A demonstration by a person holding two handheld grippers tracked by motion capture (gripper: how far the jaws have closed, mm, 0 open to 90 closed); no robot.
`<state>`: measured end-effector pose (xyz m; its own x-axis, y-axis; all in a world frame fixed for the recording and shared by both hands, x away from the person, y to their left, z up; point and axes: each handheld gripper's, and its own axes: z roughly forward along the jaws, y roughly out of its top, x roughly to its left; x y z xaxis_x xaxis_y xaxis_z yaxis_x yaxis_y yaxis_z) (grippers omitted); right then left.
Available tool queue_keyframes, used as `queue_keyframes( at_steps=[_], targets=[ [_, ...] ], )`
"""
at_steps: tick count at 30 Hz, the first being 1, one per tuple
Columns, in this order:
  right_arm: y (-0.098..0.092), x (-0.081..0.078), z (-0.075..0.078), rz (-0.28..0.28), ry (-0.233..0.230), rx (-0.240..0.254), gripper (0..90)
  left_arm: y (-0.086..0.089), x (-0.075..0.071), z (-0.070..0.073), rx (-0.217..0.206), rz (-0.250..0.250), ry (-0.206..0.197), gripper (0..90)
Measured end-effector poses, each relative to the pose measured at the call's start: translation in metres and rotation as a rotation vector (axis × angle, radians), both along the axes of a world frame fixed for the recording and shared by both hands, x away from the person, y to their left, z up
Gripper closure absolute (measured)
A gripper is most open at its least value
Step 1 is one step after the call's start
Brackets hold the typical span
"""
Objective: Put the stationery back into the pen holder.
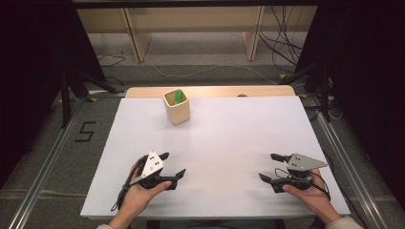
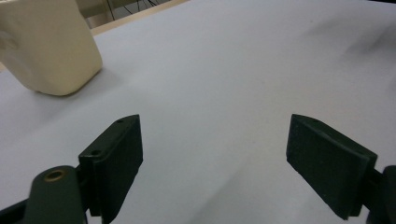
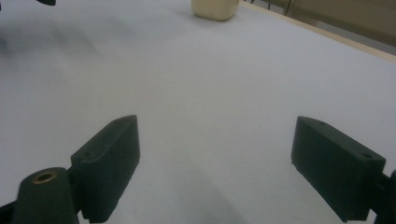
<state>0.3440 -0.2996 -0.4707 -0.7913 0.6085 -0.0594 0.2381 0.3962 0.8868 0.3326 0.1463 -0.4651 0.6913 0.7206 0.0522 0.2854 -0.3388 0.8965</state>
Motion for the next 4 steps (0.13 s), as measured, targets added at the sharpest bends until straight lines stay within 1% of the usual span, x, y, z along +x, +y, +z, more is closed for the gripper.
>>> queue_keyframes(
  at_steps=[2,4],
  targets=[
    [0.0000,-0.0001,0.0000,0.003,0.001,0.000,16.3,-0.0019,-0.0013,-0.0013,0.010,-0.015,0.009,18.5],
    [0.0001,-0.0001,-0.0001,0.005,0.004,-0.001,16.3,-0.0050,-0.0015,-0.0016,0.013,-0.029,0.009,18.5]
  ],
)
